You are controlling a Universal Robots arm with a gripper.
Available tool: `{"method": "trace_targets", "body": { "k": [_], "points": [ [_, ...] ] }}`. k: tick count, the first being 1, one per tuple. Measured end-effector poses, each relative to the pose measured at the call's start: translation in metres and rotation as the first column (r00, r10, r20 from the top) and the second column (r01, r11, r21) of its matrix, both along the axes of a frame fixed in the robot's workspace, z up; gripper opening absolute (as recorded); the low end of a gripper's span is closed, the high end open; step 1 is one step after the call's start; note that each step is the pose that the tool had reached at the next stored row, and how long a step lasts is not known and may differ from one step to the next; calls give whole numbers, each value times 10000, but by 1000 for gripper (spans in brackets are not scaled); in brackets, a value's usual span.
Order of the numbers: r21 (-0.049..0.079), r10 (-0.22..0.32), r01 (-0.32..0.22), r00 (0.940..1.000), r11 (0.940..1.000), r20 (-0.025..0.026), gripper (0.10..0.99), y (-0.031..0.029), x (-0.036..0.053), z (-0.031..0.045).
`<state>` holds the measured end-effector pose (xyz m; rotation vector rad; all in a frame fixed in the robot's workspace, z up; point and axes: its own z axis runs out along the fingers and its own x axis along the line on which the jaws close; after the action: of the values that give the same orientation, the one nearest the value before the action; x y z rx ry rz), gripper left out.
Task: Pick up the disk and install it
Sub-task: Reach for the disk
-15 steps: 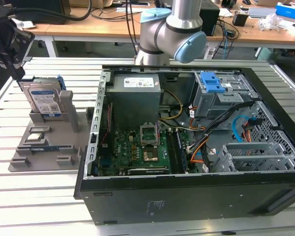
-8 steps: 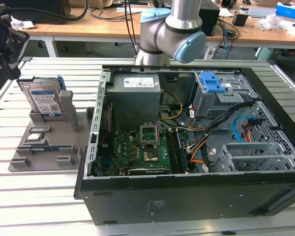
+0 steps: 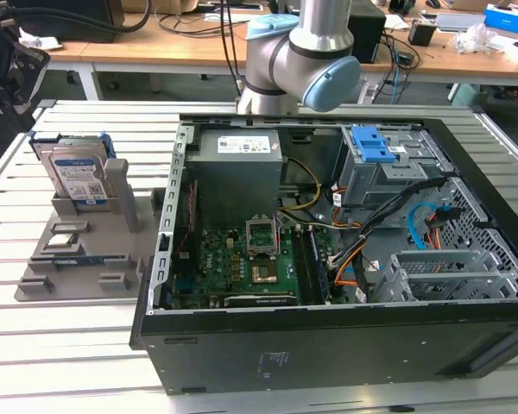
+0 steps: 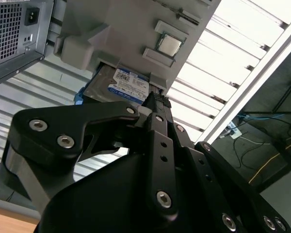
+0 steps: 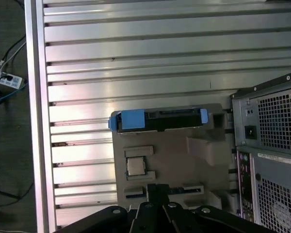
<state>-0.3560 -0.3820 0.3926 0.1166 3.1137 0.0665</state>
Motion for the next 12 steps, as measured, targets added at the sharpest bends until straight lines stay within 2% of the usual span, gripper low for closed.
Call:
{"method": "trace_targets", "body": {
  "k": [3, 6, 10, 12],
  "points": [
    [-3, 1, -1, 10000, 10000, 0, 106, 77, -82, -4],
    [-3, -1, 1, 10000, 10000, 0, 106, 104, -147, -6],
    [-3, 1, -1, 10000, 10000, -1, 106, 150, -159, -6],
    [-4, 0, 0, 10000, 10000, -1, 106, 151, -159, -6]
  ]
}}
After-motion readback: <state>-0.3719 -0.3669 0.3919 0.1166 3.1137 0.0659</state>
